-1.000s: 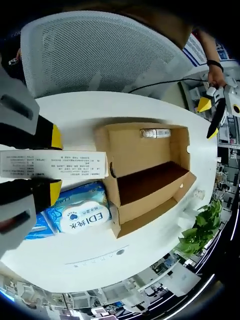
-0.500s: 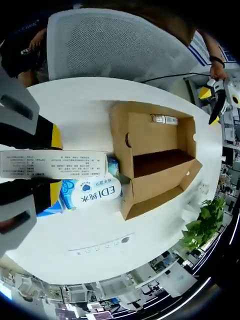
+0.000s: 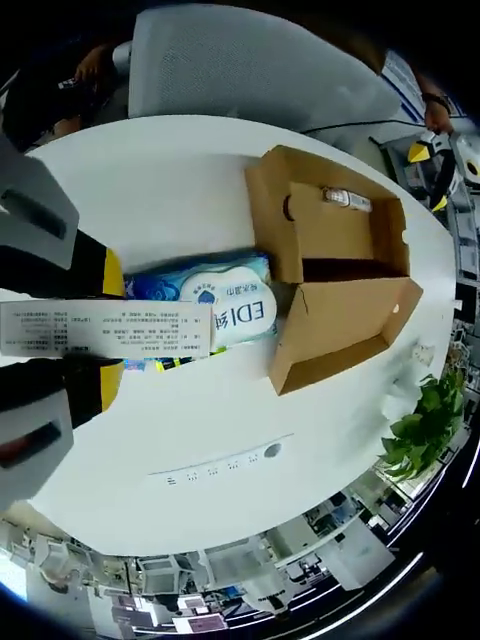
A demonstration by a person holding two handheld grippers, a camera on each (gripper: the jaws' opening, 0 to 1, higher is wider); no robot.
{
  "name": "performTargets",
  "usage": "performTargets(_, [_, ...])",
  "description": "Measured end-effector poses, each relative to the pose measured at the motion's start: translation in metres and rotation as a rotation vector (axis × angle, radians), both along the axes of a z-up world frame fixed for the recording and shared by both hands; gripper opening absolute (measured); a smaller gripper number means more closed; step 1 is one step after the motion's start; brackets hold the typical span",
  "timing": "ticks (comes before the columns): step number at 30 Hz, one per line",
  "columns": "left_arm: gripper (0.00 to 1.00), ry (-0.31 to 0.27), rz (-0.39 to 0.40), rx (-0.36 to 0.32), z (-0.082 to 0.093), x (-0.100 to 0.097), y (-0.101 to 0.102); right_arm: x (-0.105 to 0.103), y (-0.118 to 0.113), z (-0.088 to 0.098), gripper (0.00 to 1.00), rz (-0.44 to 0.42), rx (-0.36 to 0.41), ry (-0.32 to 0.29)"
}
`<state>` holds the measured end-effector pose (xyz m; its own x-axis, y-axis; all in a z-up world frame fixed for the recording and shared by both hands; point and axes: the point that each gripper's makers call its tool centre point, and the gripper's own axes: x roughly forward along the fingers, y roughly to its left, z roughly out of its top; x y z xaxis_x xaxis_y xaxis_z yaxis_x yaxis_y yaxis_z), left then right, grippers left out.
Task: Operate the shoe box by opening the lid, removing the specified soft item, and placing it in the target area until the item is outside and the box remains undamaged.
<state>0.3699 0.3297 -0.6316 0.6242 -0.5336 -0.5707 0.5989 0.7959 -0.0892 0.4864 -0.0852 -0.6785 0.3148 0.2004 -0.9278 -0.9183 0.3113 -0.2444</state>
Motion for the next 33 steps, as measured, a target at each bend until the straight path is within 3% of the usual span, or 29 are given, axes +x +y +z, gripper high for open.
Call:
performTargets(9, [0.61,0.014,0.033,0.009,-0.003,0.0,0.005,0.029,-0.019,-0.014,0.17,-0.025,-0.015,0.0])
performTargets(25, [0.61,0.039,0.063,0.036,-0.006,-0.003,0.009,0.055,-0.021,-0.026,0.17,0.006,-0.045,-0.012])
performTargets(33, [0.61,0.042,0.059,0.034,-0.006,0.002,0.004,0.059,-0.027,-0.04,0.17,0.043,-0.064,0.02])
